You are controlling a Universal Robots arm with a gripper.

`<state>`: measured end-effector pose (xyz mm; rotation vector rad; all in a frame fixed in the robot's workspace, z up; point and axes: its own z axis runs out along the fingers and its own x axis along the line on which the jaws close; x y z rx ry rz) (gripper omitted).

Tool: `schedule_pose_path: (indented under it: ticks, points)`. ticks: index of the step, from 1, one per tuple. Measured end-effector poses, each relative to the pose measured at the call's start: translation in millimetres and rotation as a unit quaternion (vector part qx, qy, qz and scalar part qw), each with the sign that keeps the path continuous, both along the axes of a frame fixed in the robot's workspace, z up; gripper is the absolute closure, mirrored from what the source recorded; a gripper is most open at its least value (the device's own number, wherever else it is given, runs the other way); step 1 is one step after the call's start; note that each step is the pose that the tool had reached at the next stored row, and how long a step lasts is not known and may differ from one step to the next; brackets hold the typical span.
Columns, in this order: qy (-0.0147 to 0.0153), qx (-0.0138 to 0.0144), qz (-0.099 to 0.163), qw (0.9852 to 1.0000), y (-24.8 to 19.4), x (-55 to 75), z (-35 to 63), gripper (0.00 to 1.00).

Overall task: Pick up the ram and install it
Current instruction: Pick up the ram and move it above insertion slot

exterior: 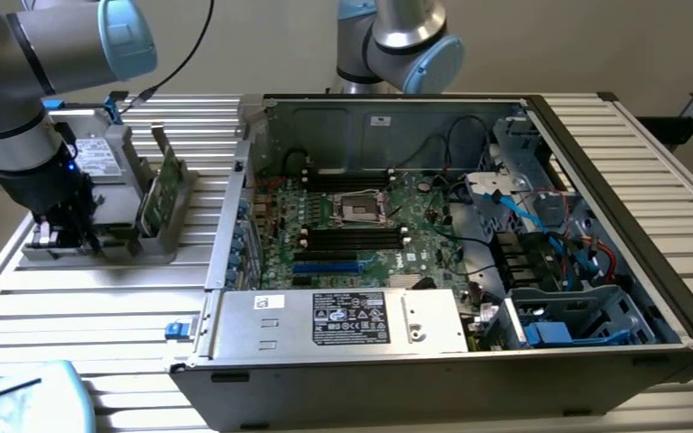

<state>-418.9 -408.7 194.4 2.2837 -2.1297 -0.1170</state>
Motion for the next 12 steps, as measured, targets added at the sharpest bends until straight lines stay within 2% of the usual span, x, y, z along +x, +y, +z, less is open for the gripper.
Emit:
schedule_pose_path:
  ticks: [12]
  points:
    - [-0.0001, 0.0001, 0.0, 1.0, 0.0, 0.0, 4.5, 0.86]
